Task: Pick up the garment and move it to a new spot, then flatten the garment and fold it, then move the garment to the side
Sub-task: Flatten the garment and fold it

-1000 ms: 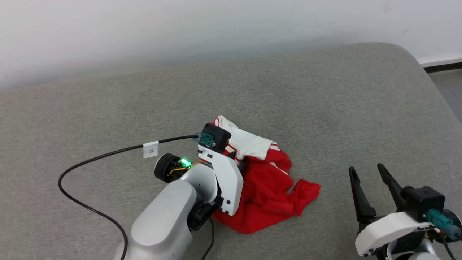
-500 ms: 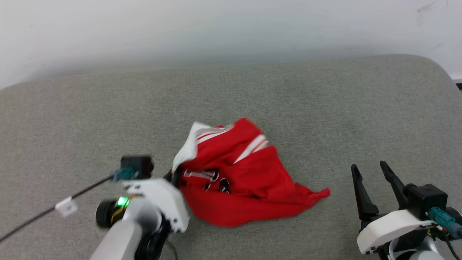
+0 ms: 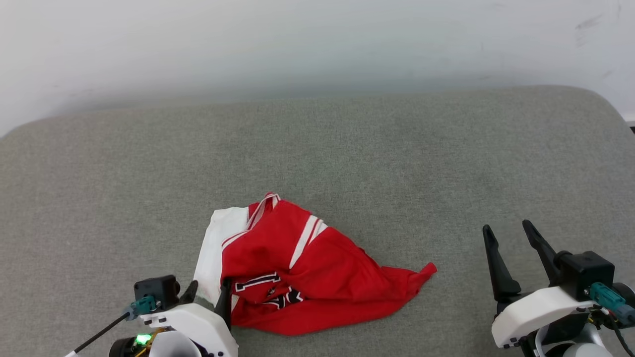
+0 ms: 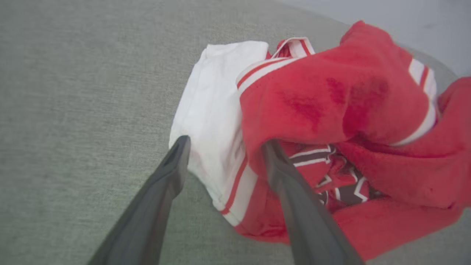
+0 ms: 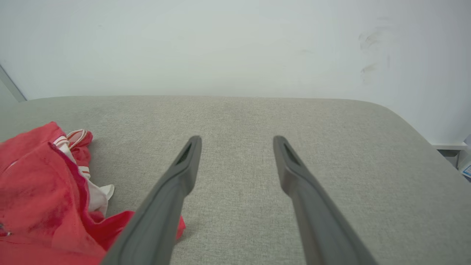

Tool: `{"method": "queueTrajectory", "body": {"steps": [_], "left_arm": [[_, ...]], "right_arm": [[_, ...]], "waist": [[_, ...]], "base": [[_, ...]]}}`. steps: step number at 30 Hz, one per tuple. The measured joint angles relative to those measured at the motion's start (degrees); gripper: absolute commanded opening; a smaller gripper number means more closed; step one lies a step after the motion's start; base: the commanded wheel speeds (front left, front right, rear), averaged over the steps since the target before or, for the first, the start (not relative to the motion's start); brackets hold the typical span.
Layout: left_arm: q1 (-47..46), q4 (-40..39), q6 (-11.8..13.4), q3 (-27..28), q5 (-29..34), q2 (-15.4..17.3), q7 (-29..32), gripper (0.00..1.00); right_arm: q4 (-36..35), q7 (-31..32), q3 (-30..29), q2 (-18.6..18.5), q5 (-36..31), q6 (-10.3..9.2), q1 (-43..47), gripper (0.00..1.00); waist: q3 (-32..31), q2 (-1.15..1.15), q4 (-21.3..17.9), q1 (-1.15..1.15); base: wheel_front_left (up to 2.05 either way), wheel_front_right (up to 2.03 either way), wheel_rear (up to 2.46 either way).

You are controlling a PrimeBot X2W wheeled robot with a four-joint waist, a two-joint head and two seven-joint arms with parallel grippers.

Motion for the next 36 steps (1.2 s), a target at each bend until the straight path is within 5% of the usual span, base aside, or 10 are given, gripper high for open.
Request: {"method": "queueTrajectory", "body": {"steps": [8,17,18,21,29,36], "left_arm": [[-0.6,-5.8,0.1,-3.1,4.1,2.5,0.6,1.00],[-6.1,-2.5,-3.6,-7.0,2.3,5.7,15.4,1.00],[-6.6,-1.6,-3.8,-7.2,1.9,5.9,16.9,0.88],[-8.4,-0.9,-4.7,-7.5,1.5,5.8,18.0,0.00],[-15.7,-3.5,-7.8,-12.7,6.3,0.9,11.2,0.00],[-15.7,1.3,-12.2,-20.9,6.5,-5.5,12.5,0.00]], "right_arm": [[-0.6,0.9,-0.3,0.0,-0.5,0.00,1.0,1.00],[-1.1,1.2,0.5,0.0,-0.4,0.00,1.0,1.00],[-1.1,1.2,0.5,0.0,-0.3,0.00,1.0,1.00],[-0.9,1.1,0.2,0.0,0.1,0.00,0.9,1.00],[-0.4,0.6,-0.4,0.0,0.3,0.00,0.6,1.00],[-0.3,0.5,-0.4,0.0,0.3,0.00,-0.1,1.00]], "waist": [[-2.6,0.00,0.0,0.00],[-2.2,0.00,-1.1,0.00],[-2.0,0.00,-1.4,0.00],[-1.4,0.00,-2.4,-0.01],[0.2,0.00,-4.4,0.00],[0.7,0.00,-4.6,0.00]], "base": [[0.00,0.00,0.00],[0.00,0.00,0.00],[0.00,0.00,0.00],[0.00,0.00,0.00],[0.00,0.00,0.00],[0.00,0.00,0.00]]}}
